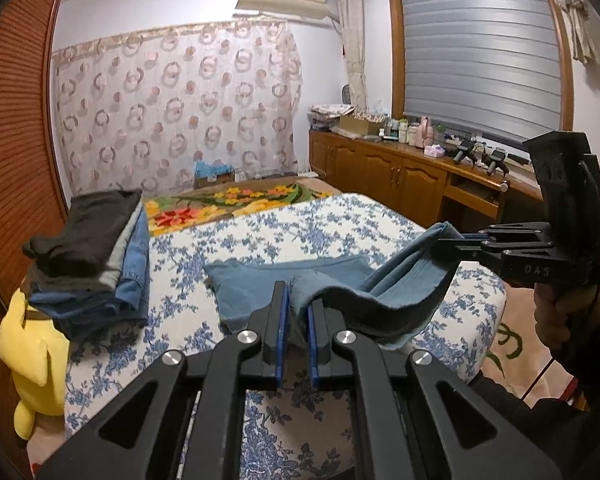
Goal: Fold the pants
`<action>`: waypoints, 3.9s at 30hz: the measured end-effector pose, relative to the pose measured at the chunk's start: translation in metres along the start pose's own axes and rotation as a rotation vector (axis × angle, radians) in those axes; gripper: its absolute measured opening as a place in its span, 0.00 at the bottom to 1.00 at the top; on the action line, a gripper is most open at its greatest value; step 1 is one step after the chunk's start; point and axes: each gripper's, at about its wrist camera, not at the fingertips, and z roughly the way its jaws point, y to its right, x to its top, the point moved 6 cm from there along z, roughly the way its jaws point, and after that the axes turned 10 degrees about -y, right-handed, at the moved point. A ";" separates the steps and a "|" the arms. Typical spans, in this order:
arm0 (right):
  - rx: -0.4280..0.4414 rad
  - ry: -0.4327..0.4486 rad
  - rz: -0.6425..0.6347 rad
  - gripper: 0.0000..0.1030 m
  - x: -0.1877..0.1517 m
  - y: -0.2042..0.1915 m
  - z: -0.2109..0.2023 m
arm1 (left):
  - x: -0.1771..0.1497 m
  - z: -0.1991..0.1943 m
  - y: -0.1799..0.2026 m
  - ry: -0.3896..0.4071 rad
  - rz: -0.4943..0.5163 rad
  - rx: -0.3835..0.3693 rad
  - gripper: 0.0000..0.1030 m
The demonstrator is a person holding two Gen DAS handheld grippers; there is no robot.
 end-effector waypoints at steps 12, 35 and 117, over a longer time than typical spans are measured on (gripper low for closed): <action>-0.030 -0.037 0.048 0.09 0.013 0.030 0.042 | 0.017 0.042 -0.014 -0.021 -0.025 0.020 0.06; -0.097 -0.120 0.081 0.09 0.037 0.055 0.116 | 0.025 0.095 -0.051 -0.098 -0.099 0.035 0.26; -0.030 -0.257 -0.040 0.03 0.058 0.095 0.175 | 0.038 0.164 -0.115 -0.195 -0.173 0.051 0.38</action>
